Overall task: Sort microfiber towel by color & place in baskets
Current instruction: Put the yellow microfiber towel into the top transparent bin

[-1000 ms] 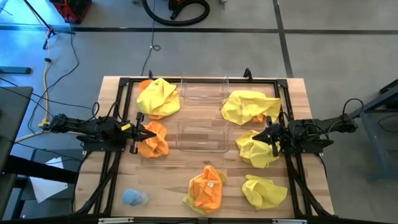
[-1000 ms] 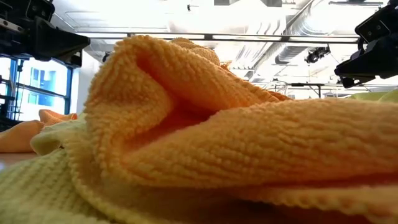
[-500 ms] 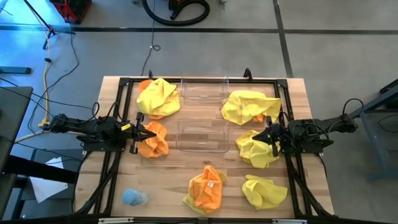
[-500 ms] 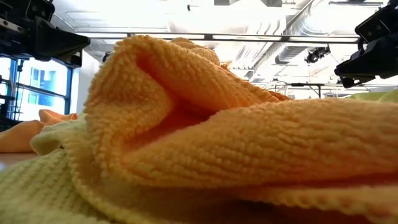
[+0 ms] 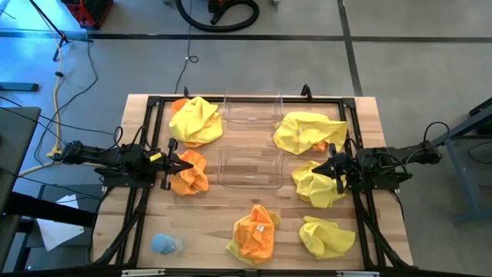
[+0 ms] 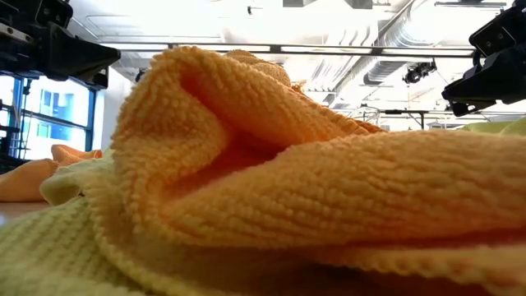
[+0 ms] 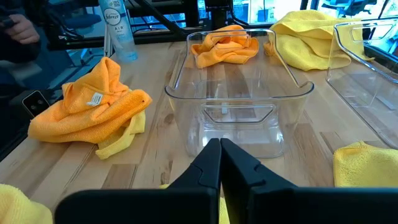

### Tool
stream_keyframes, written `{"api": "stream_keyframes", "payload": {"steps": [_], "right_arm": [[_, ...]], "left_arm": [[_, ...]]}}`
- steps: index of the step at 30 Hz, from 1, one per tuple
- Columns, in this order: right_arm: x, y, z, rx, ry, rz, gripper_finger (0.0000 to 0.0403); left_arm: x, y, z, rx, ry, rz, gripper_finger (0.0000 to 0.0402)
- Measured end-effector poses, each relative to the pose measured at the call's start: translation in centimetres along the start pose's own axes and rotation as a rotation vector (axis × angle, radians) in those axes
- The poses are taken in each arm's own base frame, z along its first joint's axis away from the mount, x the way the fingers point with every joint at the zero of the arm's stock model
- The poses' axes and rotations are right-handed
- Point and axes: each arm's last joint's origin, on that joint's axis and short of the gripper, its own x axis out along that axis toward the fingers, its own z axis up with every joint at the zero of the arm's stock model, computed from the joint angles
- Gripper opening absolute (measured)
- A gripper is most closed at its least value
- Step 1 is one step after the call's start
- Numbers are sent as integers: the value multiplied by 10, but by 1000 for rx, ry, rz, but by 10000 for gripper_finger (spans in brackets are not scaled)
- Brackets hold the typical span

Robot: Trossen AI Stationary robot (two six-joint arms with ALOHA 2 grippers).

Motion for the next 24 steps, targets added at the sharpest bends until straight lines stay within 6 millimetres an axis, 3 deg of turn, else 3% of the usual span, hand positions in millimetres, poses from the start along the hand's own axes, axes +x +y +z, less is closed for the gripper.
{"api": "stream_keyframes", "payload": {"steps": [9, 19, 24], "right_arm": [[0, 0, 0, 0, 0, 0, 0], [0, 0, 0, 0, 1, 0, 0], [0, 0, 0, 0, 0, 0, 0]], "left_arm": [[3, 7, 9, 30, 32, 224, 0], [21, 25, 78, 1, 163, 686, 0], [41, 35, 114, -5, 226, 780, 5]]}}
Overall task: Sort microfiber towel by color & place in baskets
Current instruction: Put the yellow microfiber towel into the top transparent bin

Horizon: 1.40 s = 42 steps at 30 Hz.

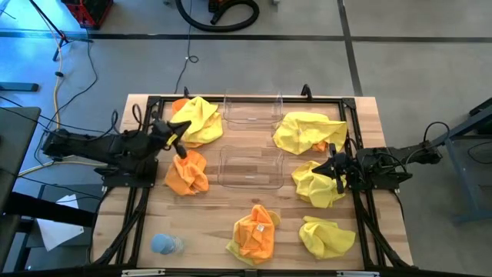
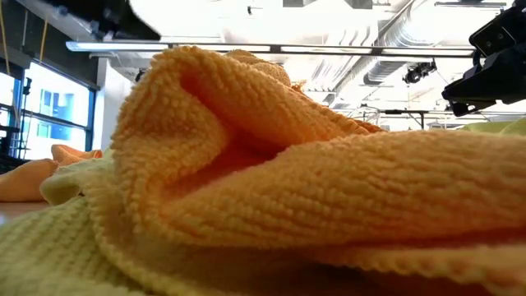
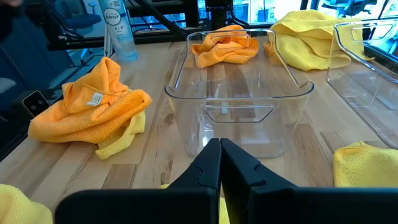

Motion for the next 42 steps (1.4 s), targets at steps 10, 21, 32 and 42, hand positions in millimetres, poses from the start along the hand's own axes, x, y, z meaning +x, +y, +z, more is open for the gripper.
{"api": "stream_keyframes", "payload": {"steps": [10, 21, 32, 42], "right_arm": [[0, 0, 0, 0, 0, 0, 0], [0, 0, 0, 0, 1, 0, 0], [0, 0, 0, 0, 0, 0, 0], [0, 0, 0, 0, 0, 0, 0]], "left_arm": [[51, 9, 57, -206, 402, 116, 105], [128, 51, 38, -333, 797, 396, 210], [178, 106, -20, -485, 1045, 563, 212], [205, 107, -63, -573, 1243, 492, 212]]}}
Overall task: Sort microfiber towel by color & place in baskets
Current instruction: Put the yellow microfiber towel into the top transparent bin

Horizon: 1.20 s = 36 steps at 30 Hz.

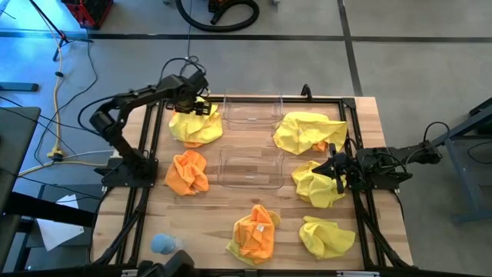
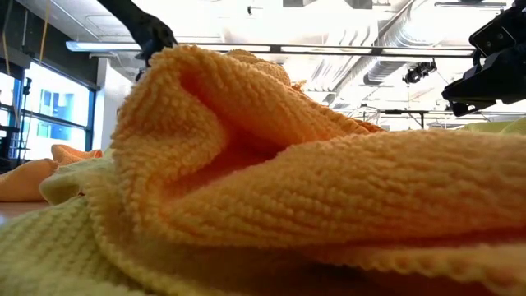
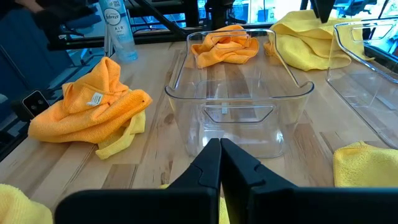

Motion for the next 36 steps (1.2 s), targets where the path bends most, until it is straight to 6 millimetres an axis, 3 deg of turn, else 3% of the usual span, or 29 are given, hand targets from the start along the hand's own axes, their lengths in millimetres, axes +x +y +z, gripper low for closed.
{"api": "stream_keyframes", "payload": {"steps": [7, 10, 13, 20, 25, 36], "right_arm": [[0, 0, 0, 0, 0, 0, 0], [0, 0, 0, 0, 0, 0, 0], [0, 0, 0, 0, 0, 0, 0], [0, 0, 0, 0, 0, 0, 0], [0, 0, 0, 0, 0, 0, 0], [0, 0, 0, 0, 0, 0, 0]], "left_arm": [[14, -4, 0, -36, 26, 60, 208], [19, -7, -3, -42, 45, 101, 189], [23, -11, -6, -25, 53, 114, 148], [15, -14, -10, 6, 43, 86, 12], [-11, -11, -15, 2, -18, 20, 6], [-116, 10, -57, 10, -322, -264, 1]]}}
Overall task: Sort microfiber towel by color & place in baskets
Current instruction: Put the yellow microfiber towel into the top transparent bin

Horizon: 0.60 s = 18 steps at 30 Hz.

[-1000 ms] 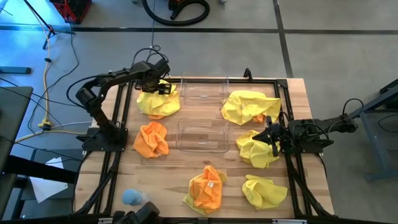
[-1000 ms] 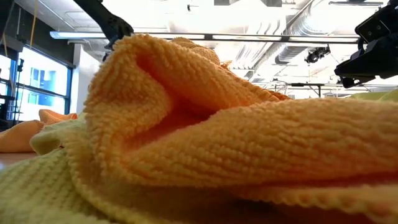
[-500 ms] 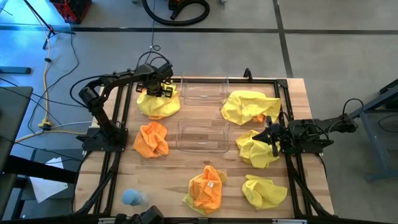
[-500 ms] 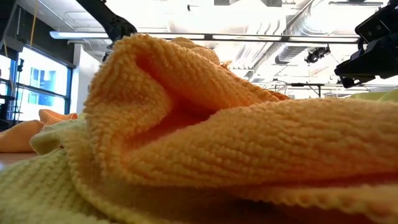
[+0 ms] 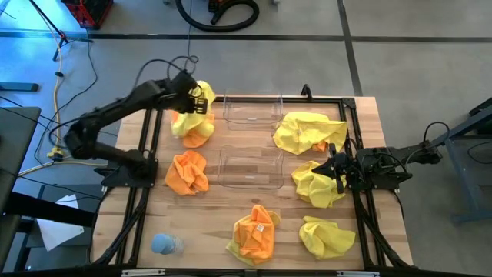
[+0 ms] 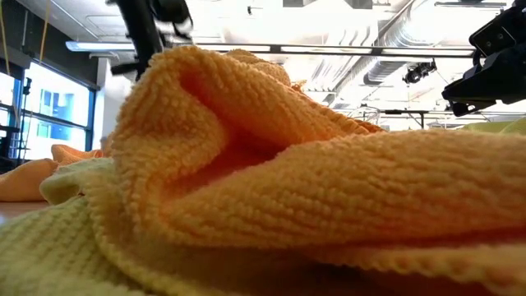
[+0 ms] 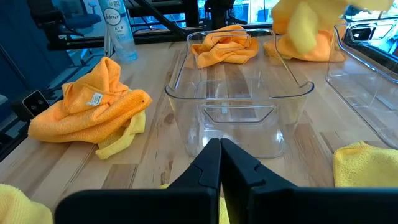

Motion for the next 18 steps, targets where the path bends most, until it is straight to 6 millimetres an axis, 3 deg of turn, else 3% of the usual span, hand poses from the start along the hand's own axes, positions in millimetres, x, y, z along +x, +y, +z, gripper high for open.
{"api": "stream_keyframes", "payload": {"steps": [4, 10, 18], "right_arm": [[0, 0, 0, 0, 0, 0, 0], [0, 0, 0, 0, 0, 0, 0], [0, 0, 0, 0, 0, 0, 0]], "left_arm": [[-34, -6, -2, 11, -152, -167, 1], [-65, -30, 13, 88, -317, -359, 0], [-65, -92, 61, 171, -364, -389, 0]]}}
